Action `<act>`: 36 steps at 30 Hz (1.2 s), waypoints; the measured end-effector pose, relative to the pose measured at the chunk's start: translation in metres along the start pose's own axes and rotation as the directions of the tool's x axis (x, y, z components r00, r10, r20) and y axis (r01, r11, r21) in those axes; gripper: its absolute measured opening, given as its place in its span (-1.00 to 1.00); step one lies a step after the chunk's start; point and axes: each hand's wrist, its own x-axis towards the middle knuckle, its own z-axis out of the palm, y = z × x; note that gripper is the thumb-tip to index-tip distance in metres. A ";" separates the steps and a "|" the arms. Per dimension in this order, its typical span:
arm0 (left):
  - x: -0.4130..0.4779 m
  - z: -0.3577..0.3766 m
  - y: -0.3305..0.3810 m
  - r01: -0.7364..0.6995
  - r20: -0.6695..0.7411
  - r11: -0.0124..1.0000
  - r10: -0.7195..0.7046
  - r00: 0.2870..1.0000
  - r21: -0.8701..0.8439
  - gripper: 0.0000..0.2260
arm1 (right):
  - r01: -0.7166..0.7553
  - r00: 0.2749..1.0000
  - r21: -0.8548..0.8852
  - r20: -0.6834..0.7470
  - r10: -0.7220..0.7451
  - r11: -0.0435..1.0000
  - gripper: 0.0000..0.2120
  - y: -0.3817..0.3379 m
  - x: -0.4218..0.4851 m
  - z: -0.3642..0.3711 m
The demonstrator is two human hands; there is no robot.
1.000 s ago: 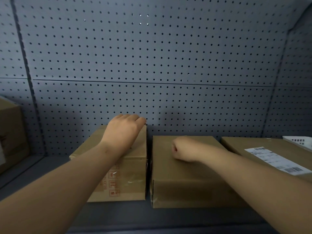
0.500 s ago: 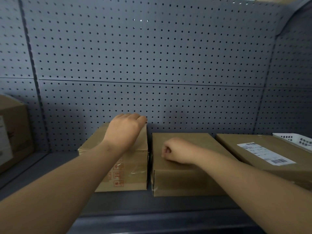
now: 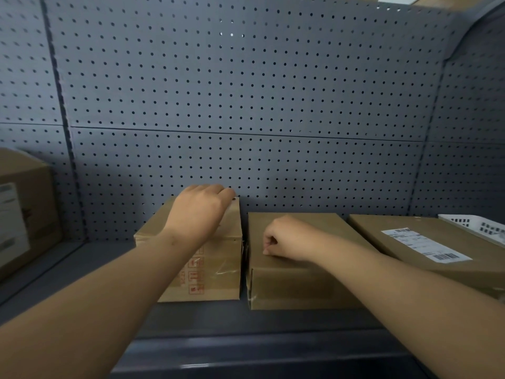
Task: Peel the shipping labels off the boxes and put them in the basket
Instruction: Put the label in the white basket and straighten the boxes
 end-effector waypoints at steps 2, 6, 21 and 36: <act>0.001 0.000 0.001 0.003 0.004 1.000 -0.003 1.000 0.008 -0.57 | 0.004 1.000 0.004 0.005 -0.004 1.000 -0.81 0.000 0.001 -0.001; 0.004 0.002 0.002 0.009 0.002 1.000 -0.009 1.000 0.021 -0.58 | 0.006 1.000 -0.004 0.014 -0.006 1.000 -0.81 -0.002 0.003 0.001; 0.010 0.002 0.008 0.023 0.012 1.000 -0.023 1.000 0.020 -0.65 | 0.026 0.999 -0.049 -0.026 -0.027 0.998 -0.81 -0.001 0.006 0.002; 0.013 0.000 0.010 0.008 0.009 0.999 -0.009 1.000 0.048 -0.62 | 0.074 0.997 -0.015 0.030 -0.073 0.997 -0.83 0.001 0.008 -0.002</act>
